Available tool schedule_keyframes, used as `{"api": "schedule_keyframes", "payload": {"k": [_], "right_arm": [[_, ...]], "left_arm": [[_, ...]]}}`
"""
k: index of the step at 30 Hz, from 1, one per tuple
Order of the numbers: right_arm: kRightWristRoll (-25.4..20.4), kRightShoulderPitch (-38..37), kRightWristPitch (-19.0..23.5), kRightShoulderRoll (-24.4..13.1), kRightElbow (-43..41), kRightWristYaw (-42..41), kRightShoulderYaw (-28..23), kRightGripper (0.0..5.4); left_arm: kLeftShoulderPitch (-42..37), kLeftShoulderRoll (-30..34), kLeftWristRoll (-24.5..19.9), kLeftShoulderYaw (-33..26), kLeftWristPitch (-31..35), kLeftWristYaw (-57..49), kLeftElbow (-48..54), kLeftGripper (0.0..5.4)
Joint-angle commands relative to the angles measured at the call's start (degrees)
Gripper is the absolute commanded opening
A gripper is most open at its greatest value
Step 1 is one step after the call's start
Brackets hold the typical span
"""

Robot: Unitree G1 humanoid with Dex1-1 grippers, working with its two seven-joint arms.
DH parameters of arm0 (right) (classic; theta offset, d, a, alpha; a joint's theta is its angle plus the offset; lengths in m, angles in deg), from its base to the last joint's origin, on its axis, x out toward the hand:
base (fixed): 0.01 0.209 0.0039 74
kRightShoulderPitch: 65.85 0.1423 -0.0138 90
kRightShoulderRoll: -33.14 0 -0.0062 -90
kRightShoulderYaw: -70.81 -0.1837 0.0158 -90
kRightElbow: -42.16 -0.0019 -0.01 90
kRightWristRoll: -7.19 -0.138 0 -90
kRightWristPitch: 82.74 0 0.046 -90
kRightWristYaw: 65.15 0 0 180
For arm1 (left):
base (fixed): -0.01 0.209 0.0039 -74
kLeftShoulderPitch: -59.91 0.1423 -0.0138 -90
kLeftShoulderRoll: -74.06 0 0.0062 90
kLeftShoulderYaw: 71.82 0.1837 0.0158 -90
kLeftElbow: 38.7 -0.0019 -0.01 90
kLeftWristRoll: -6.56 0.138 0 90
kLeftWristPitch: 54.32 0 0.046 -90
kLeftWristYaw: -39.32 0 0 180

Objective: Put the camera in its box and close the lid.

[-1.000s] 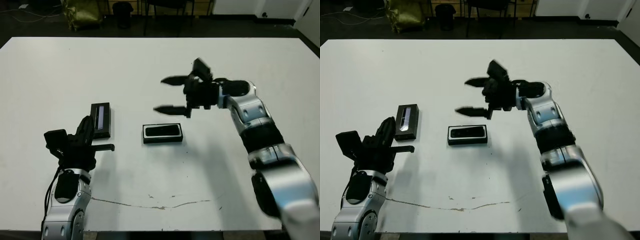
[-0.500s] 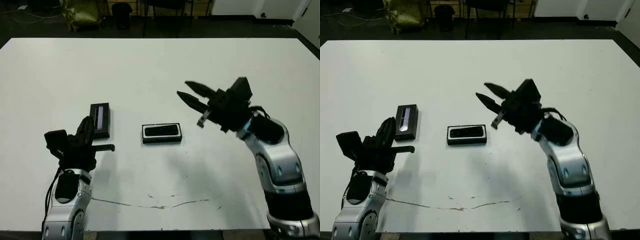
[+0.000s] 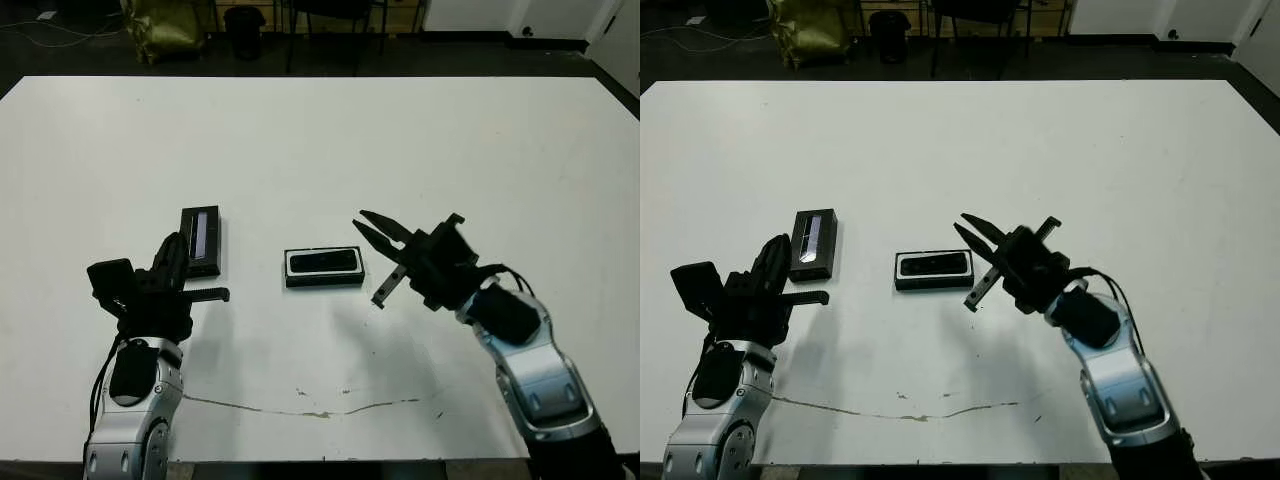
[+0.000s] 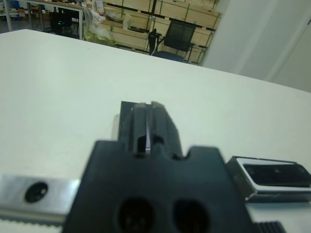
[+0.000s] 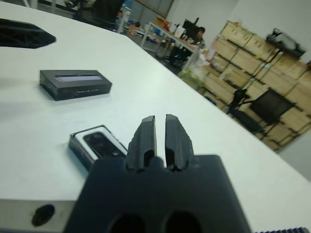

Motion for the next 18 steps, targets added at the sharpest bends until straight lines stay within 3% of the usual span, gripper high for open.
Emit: {"api": "schedule_keyframes", "payload": {"k": [1,8,18], "right_arm": [[2.28,-0.78,-1.56,0.37,2.26,2.09,1.5,0.03],[4.93,0.28,-3.54,1.81,5.75,4.61,3.27,0.03],[9.3,1.89,-0.9,2.5,8.82,5.26,5.42,0.03]], "left_arm": [[0.51,0.15,0.09,-0.1,1.2,-0.34,-0.21,0.0],[0.75,0.22,0.19,-0.21,1.8,-0.52,0.26,0.0],[0.79,0.42,0.72,-0.05,0.98,-0.29,-0.25,0.0]]}}
